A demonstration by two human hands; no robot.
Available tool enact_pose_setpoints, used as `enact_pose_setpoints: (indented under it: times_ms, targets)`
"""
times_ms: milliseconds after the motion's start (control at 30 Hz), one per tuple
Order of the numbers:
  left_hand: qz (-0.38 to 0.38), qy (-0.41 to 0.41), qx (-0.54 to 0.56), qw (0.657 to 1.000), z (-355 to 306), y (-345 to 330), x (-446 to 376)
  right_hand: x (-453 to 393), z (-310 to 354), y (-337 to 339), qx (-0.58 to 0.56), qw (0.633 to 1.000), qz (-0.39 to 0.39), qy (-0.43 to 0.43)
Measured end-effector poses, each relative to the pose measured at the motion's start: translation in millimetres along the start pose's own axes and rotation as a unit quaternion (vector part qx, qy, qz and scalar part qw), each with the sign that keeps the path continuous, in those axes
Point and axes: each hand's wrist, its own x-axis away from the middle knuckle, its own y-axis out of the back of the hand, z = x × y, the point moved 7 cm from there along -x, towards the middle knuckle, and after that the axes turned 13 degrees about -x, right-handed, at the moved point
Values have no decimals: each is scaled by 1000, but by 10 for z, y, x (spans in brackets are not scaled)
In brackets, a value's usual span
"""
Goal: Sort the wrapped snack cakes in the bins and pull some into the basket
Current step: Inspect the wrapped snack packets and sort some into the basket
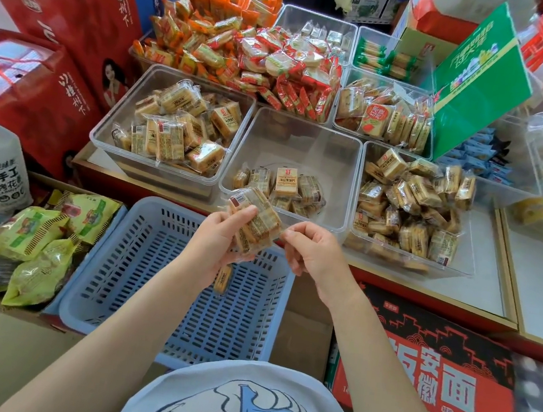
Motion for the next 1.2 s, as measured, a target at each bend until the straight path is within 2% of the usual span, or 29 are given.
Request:
enact_pose_setpoints:
  times_ms: [67,133,233,300,400,500,600,700,833,1067,1200]
  targets:
    - [-22,-9,-38,999,-2,39,-29,9,27,13,108,994,-31,13]
    - [-42,-21,-75,996,-7,38,-34,41,128,-49,179,980,-26,79]
    - [-17,-35,-100,994,2,-71,-14,70,187,-237,201,969,40,135]
    - [17,-33,-92,995,17,-132,-3,41,139,-247,200,971,39,126]
    - [36,-27,-69,997,30,-101,23,23,100,-156,155,984,6,87]
    - [67,-15,-39,997,59,-64,35,14,57,-49,35,999,-6,11]
    - [71,6,4,997,47,-48,28,4,11,60,-120,992,-29,-23]
    - [74,5,7,997,11,-67,32,15,13,79,-214,977,-7,-28]
    - [99,-23,-26,994,-27,-117,45,56,68,-9,-192,981,40,-18]
    - [117,-95,-69,986,-100,-68,57,67,15,-4,-172,984,32,-46]
    - [107,-131,-83,982,-160,-22,76,85,58,-46,-172,983,56,-35]
